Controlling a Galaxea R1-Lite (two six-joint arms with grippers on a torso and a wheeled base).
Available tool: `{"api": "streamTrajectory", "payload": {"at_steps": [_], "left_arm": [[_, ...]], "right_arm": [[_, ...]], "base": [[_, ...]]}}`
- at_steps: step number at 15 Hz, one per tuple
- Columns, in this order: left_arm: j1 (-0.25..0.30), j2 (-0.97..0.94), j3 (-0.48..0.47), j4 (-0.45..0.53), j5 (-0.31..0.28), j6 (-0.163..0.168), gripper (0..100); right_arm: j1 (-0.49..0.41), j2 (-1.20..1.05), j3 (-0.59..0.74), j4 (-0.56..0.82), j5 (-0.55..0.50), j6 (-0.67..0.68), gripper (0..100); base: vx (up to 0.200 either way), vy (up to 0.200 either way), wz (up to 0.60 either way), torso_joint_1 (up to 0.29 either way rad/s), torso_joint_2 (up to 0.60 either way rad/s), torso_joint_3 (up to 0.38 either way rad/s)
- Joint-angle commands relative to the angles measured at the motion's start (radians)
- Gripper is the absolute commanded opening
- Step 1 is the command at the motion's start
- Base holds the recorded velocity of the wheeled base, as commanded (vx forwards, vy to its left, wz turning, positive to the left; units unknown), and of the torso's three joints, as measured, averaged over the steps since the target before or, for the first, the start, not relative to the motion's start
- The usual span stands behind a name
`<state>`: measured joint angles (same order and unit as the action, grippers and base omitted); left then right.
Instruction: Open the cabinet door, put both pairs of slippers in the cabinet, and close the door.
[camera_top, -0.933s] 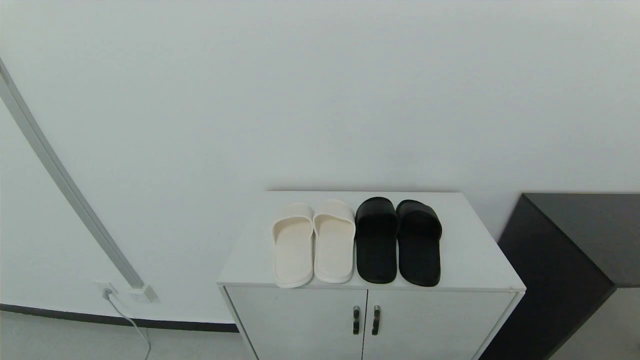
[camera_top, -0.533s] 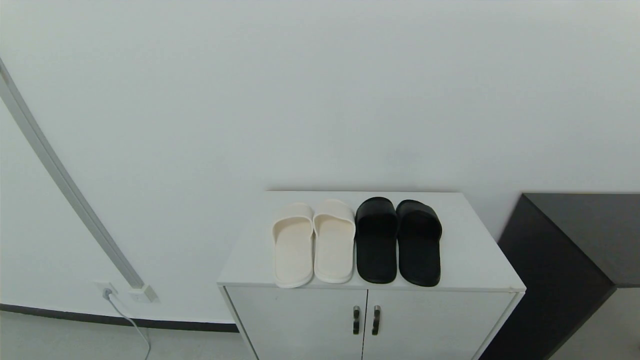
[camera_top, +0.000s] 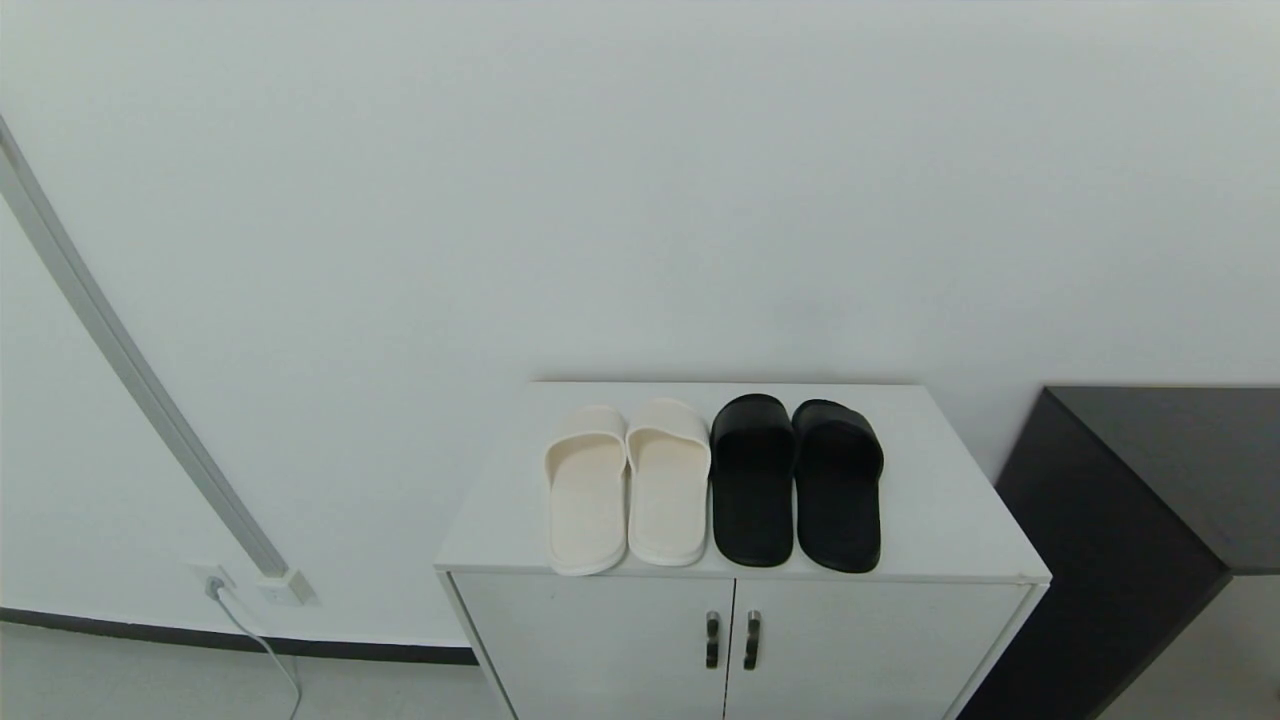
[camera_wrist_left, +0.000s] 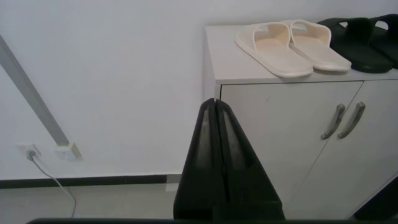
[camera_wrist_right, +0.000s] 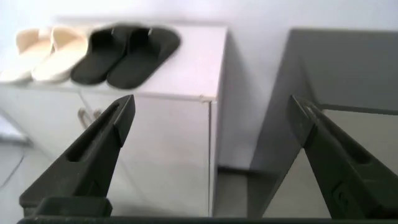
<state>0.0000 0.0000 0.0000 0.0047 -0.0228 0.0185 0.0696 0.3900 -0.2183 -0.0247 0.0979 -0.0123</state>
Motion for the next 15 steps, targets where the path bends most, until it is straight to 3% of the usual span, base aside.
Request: {"api": "streamTrajectory", "payload": {"at_steps": [1, 2, 3, 4, 5, 6, 8, 12, 15], "left_arm": [[0.0, 0.002, 0.0, 0.0, 0.0, 0.0, 0], [0.0, 0.002, 0.0, 0.0, 0.0, 0.0, 0], [0.0, 0.002, 0.0, 0.0, 0.0, 0.0, 0], [0.0, 0.002, -0.002, 0.0, 0.0, -0.002, 0], [0.0, 0.002, 0.0, 0.0, 0.0, 0.0, 0], [0.0, 0.002, 0.0, 0.0, 0.0, 0.0, 0], [0.0, 0.002, 0.0, 0.0, 0.0, 0.0, 0], [0.0, 0.002, -0.002, 0.0, 0.0, 0.0, 0], [0.0, 0.002, -0.002, 0.0, 0.0, 0.0, 0]], "right_arm": [[0.214, 0.42, -0.11, -0.084, 0.036, -0.035, 100], [0.214, 0.42, -0.11, -0.084, 0.036, -0.035, 100], [0.437, 0.607, -0.233, -0.077, -0.142, 0.069, 100], [0.576, 0.685, -0.276, -0.107, -0.259, 0.209, 100], [0.714, 0.779, -0.306, -0.172, -0.399, 0.345, 100], [0.771, 0.849, -0.325, -0.23, -0.488, 0.399, 100], [0.8, 1.026, -0.363, -0.38, -0.606, 0.419, 100], [0.771, 1.224, -0.501, -0.422, -0.699, 0.43, 100], [0.736, 1.369, -0.553, -0.528, -0.733, 0.439, 100]], "base": [[0.0, 0.0, 0.0, 0.0, 0.0, 0.0], [0.0, 0.0, 0.0, 0.0, 0.0, 0.0], [0.0, 0.0, 0.0, 0.0, 0.0, 0.0], [0.0, 0.0, 0.0, 0.0, 0.0, 0.0], [0.0, 0.0, 0.0, 0.0, 0.0, 0.0], [0.0, 0.0, 0.0, 0.0, 0.0, 0.0], [0.0, 0.0, 0.0, 0.0, 0.0, 0.0], [0.0, 0.0, 0.0, 0.0, 0.0, 0.0], [0.0, 0.0, 0.0, 0.0, 0.0, 0.0]]}}
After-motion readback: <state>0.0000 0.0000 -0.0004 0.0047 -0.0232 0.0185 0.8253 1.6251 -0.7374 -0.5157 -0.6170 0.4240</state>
